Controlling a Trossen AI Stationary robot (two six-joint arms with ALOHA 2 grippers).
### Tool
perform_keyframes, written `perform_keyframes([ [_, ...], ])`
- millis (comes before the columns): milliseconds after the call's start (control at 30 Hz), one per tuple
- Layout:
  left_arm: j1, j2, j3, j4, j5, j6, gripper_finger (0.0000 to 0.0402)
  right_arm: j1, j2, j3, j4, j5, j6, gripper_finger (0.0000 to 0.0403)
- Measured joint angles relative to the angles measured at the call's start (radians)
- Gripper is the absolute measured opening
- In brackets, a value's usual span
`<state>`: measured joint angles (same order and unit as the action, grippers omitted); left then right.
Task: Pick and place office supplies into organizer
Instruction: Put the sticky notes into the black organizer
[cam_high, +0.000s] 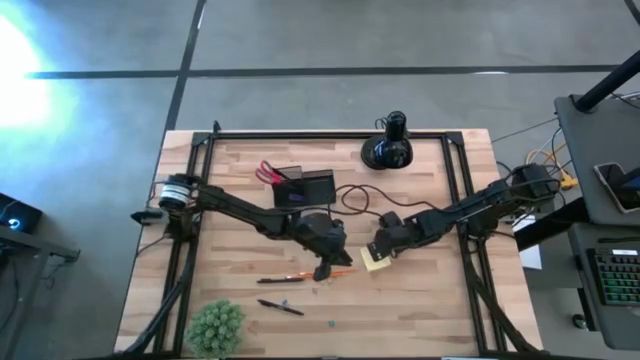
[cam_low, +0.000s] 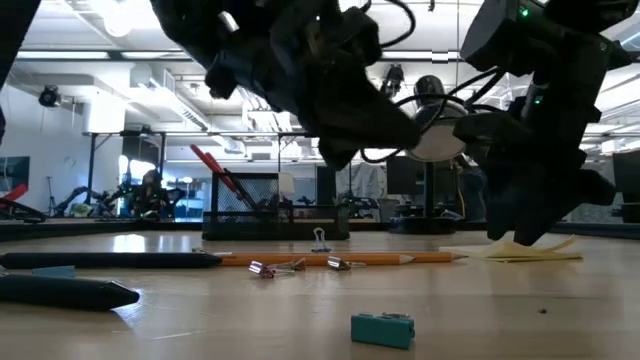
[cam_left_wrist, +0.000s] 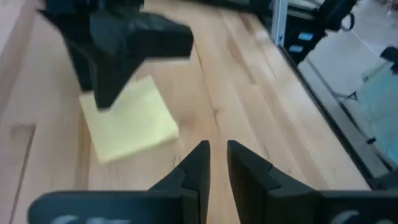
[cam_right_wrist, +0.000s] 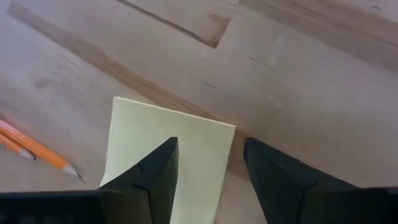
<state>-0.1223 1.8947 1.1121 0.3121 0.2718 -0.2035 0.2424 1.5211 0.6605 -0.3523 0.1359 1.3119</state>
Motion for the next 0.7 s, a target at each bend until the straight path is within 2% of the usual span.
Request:
perform_keyframes([
  [167, -0.009, 0.049, 0.007, 0.017, 0.001, 0.0, 0.004, -0.001, -0.005, 0.005, -0.004, 0.031, -0.011, 0.0177],
  [367, -0.01, 0.154, 0.108, 0.075, -0.021, 0.001, 0.004, -0.003, 0.001, 0.017, 0.0, 0.053, -0.011, 0.0173],
  [500, -0.009, 0.231, 0.181, 0.042, -0.023, -0.026, 0.004, -0.002, 0.001, 0.019, 0.052, 0.041, 0.008, 0.0163],
  [700, -0.009, 0.221, 0.184, -0.104, -0.022, -0.024, 0.004, 0.024, 0.01, 0.021, 0.127, 0.013, 0.011, 0.0147],
])
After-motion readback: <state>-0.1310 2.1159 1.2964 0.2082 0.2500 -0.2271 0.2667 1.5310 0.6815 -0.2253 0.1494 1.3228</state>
